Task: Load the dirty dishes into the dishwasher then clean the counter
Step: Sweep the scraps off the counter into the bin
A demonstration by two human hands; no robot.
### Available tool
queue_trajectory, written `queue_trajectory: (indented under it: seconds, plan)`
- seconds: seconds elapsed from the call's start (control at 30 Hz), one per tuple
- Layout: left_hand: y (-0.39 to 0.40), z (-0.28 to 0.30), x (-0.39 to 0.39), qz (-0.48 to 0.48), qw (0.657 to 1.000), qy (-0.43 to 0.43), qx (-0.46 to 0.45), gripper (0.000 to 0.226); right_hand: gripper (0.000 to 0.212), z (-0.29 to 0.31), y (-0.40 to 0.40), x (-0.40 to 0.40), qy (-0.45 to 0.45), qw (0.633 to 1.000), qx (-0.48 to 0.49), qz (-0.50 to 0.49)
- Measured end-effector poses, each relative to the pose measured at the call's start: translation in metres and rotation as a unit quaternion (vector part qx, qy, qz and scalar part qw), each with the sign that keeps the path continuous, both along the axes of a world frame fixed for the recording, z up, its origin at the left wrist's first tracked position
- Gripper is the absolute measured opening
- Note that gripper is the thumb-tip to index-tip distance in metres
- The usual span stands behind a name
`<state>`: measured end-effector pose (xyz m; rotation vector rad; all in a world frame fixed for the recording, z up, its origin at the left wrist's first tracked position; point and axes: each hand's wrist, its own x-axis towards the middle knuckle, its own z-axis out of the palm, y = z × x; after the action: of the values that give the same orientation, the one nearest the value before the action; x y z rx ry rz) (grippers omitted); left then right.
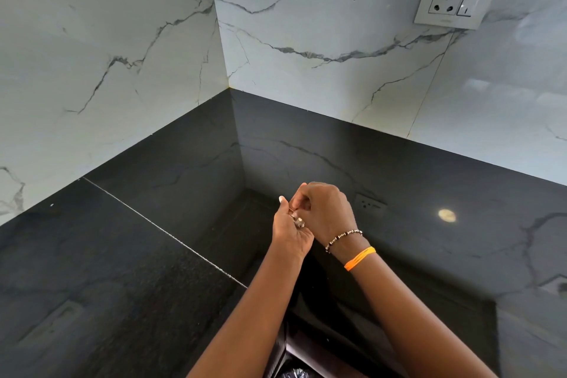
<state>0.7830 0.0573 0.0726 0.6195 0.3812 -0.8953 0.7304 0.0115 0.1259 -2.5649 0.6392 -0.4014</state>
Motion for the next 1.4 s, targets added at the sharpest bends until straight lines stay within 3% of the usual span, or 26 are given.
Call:
queue_trajectory:
  seconds: [0.13, 0.23, 0.33, 0.4, 0.53, 0.63, 0.7, 1.0, 1.17, 1.23, 1.4]
  plan:
    - [0.002, 0.0, 0.004, -0.002, 0.999, -0.014, -0.048, 0.043, 0.001, -0.005, -0.012, -0.009, -0.042, 0.999, -0.004, -0.019]
    - [0.006, -0.003, 0.017, 0.011, 0.997, -0.002, -0.082, 0.042, 0.012, -0.021, -0.03, -0.019, -0.049, 0.996, 0.009, -0.079]
    - [0.014, -0.006, 0.026, 0.032, 0.995, 0.002, -0.092, 0.041, 0.066, -0.055, -0.043, -0.029, 0.199, 0.975, 0.022, -0.093]
    - [0.017, -0.007, 0.028, 0.042, 0.995, 0.003, -0.088, 0.04, 0.087, -0.082, -0.036, -0.031, 0.267, 0.959, 0.005, -0.096]
    - [0.019, -0.009, 0.027, 0.052, 0.996, 0.003, -0.077, 0.038, 0.085, -0.108, -0.014, -0.022, 0.204, 0.975, -0.071, -0.057]
    - [0.019, -0.009, 0.026, 0.053, 0.996, 0.0, -0.065, 0.036, 0.079, -0.103, -0.024, -0.008, 0.167, 0.986, -0.023, 0.005]
    - [0.021, -0.008, 0.028, 0.056, 0.997, -0.002, -0.058, 0.035, 0.077, -0.1, -0.034, 0.001, 0.144, 0.989, 0.012, -0.005]
    - [0.024, 0.0, 0.027, 0.053, 0.997, 0.017, -0.049, 0.041, 0.05, -0.096, -0.038, 0.02, 0.111, 0.987, -0.002, 0.117]
    - [0.021, -0.001, 0.027, 0.035, 0.998, 0.012, -0.048, 0.042, 0.034, -0.09, -0.036, 0.0, 0.047, 0.991, 0.04, 0.118]
    - [0.02, -0.003, 0.026, 0.03, 0.998, 0.01, -0.049, 0.042, 0.032, -0.085, -0.038, -0.002, 0.023, 0.995, 0.004, 0.1]
    - [0.017, -0.01, 0.025, 0.016, 0.998, 0.013, -0.053, 0.045, 0.052, -0.093, -0.021, -0.01, 0.205, 0.967, -0.099, 0.116]
